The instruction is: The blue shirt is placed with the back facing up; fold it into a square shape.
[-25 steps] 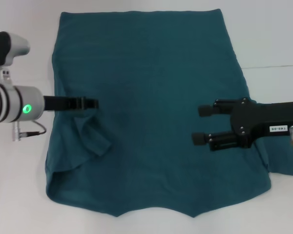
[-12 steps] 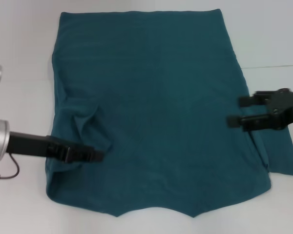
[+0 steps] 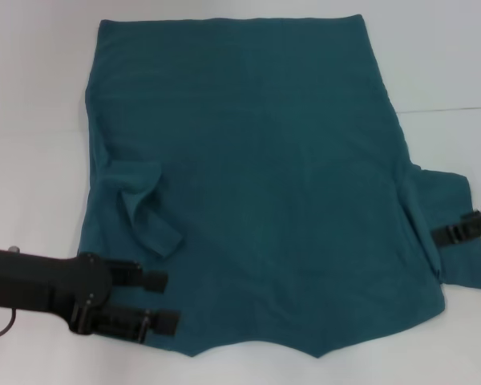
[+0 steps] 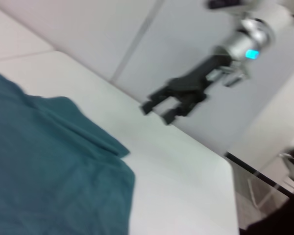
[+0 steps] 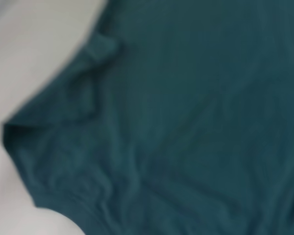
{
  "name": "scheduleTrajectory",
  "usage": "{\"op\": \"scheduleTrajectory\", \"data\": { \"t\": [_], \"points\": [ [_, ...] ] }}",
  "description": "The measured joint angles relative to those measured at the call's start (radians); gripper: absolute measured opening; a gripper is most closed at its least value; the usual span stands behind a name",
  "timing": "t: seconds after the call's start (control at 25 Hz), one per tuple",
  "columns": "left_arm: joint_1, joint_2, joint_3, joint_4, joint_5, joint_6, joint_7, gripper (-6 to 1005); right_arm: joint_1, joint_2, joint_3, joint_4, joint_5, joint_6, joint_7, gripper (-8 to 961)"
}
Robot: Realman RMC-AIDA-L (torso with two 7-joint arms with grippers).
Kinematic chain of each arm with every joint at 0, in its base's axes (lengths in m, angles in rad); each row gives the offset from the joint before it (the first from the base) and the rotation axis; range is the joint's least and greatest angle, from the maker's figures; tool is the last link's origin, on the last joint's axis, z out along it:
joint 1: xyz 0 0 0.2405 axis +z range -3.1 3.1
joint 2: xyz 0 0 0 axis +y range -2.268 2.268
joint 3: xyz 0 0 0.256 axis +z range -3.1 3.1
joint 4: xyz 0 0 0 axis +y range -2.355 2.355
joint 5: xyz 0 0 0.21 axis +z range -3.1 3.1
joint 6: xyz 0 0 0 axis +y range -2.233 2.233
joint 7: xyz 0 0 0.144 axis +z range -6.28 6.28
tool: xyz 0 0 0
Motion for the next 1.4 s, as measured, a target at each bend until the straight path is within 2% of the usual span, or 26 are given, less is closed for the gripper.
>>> {"op": "scheduleTrajectory", "data": {
  "t": [0.08,0.32,0.6,0.76,0.92,1.24,1.4],
  "points": [
    [-0.001,0.001,0.003,0.004,0.004,0.025,0.006,712,0.015,-0.002,0.0,0.001,-0.064,-0.006,0.036,911],
    [0.002,0.001,0.005,0.014,0.007,0.042,0.029,901,0.045,0.0,-0.002,-0.002,-0.281,0.037,0.132,911],
    [0.001,0.003,0.011,0.015,0.009,0.036,0.035,923,0.047,0.01,-0.052,0.001,-0.416,0.108,0.199,912],
    [0.0,0.003,0.01,0.015,0.009,0.023,0.036,923,0.038,0.009,-0.101,0.007,-0.421,0.129,0.222,912],
    [0.0,0.002,0.01,0.015,0.01,0.009,0.036,923,0.036,0.02,-0.158,0.01,-0.422,0.148,0.239,911],
    [0.003,-0.001,0.023,0.009,0.014,-0.027,0.037,923,0.037,0.028,-0.327,0.049,-0.423,0.214,0.326,912],
    [0.003,-0.004,0.028,0.005,0.026,-0.044,0.037,923,0.044,0.029,-0.362,0.092,-0.423,0.239,0.344,877]
  ]
}}
